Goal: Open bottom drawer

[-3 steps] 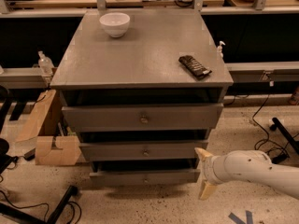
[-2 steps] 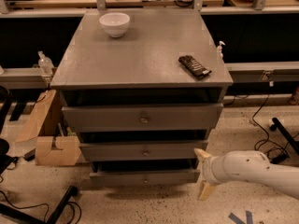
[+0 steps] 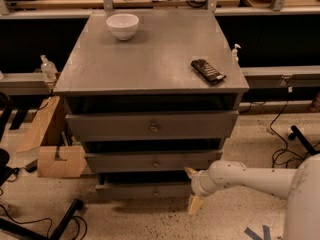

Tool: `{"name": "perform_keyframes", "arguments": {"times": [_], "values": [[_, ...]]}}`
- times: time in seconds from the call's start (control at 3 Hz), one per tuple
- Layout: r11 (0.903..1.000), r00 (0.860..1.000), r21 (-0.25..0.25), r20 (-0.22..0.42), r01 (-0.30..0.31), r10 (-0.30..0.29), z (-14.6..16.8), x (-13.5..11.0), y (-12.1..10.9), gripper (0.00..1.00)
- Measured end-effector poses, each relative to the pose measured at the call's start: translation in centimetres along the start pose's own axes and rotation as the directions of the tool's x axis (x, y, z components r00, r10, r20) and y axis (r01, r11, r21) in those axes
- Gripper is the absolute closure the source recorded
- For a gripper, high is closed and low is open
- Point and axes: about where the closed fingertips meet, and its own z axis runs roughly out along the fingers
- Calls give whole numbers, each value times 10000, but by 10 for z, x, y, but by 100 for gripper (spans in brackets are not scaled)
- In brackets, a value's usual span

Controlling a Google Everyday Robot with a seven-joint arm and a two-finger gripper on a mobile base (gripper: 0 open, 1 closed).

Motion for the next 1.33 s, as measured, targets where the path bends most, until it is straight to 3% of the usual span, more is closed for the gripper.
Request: {"name": "perform_keyframes", "arguments": {"times": [0.33,0.67,1.33], "values": [[9995,9995,-279,268,-149,157,45,1,-9,0],[9988,9997,-425,30,-260,261,85,12,-8,0],[9982,9989,-459,-293,-384,370,125,26,-4,0]]}}
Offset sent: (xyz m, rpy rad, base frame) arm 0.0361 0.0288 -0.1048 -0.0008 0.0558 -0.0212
